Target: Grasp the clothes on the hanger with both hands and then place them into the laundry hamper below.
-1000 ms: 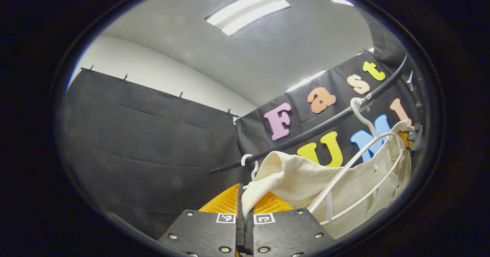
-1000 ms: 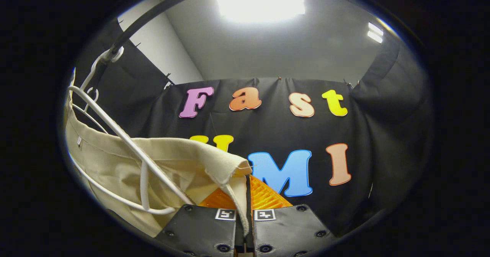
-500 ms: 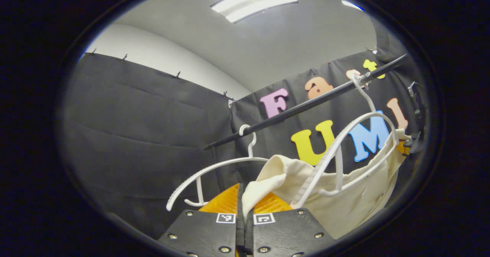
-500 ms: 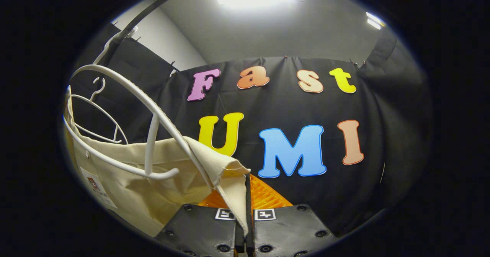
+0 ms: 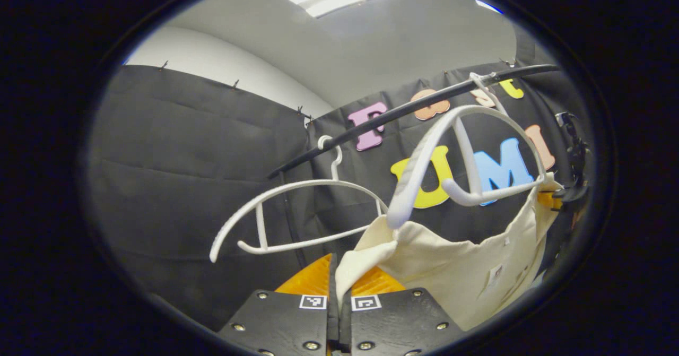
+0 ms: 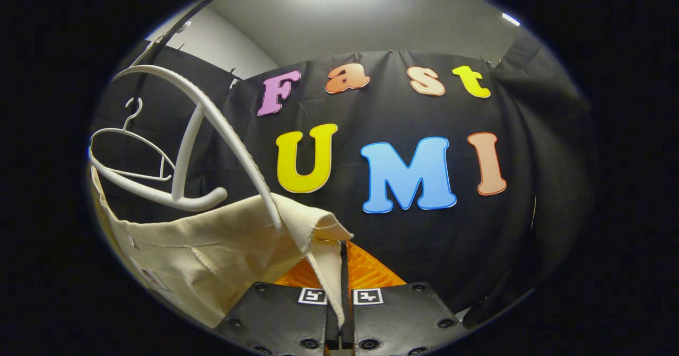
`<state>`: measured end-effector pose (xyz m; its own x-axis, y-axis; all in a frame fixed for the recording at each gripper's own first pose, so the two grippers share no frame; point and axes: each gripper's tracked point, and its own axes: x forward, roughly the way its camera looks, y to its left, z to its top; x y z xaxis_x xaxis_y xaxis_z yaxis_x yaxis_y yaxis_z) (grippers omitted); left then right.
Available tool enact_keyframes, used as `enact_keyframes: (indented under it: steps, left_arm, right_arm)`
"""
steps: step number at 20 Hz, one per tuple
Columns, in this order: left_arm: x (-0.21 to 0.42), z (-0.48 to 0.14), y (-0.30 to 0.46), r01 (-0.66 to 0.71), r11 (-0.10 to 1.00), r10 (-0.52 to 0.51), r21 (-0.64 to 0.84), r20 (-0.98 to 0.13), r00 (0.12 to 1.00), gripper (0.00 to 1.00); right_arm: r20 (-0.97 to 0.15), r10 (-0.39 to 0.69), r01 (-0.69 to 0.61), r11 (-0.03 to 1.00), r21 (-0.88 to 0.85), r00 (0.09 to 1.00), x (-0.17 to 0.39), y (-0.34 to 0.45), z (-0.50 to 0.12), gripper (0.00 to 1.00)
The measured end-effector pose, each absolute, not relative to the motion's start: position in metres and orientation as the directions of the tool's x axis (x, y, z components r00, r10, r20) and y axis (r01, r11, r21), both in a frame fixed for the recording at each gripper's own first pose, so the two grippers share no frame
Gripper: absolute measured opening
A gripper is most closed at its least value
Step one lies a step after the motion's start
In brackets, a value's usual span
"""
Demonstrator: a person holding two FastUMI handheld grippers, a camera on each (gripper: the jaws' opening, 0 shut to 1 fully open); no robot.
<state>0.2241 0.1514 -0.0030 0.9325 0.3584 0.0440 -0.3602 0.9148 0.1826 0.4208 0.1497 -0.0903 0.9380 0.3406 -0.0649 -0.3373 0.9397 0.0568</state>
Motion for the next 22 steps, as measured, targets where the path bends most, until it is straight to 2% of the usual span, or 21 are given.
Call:
enact_keyframes:
  steps: [6, 10, 12, 16, 22]
  left_arm:
    - [0.222, -0.020, 0.128, -0.310, 0.936, 0.311, 0.165, 0.021, 0.950, 0.01]
    - [0.216, -0.037, 0.114, -0.274, 0.952, 0.278, 0.134, -0.012, 0.960, 0.02]
    - [0.196, -0.042, 0.109, -0.252, 0.960, 0.256, 0.125, -0.024, 0.966, 0.02]
    - [0.156, -0.040, 0.098, -0.184, 0.978, 0.188, 0.097, -0.032, 0.982, 0.02]
    - [0.173, -0.031, 0.045, -0.076, 0.997, 0.076, 0.023, -0.011, 0.997, 0.02]
  right_arm:
    - [-0.058, 0.317, -0.315, 0.948, 0.033, 0.947, 0.378, 0.138, -0.089, 0.05]
    - [-0.148, 0.292, -0.287, 0.956, 0.055, 0.945, 0.355, 0.125, -0.122, 0.01]
    - [-0.155, 0.285, -0.279, 0.959, 0.058, 0.946, 0.336, 0.121, -0.124, 0.05]
    - [-0.135, 0.316, -0.313, 0.949, 0.041, 0.939, 0.295, 0.129, -0.105, 0.05]
    - [-0.102, 0.405, -0.404, 0.914, 0.035, 0.908, 0.228, 0.159, -0.076, 0.05]
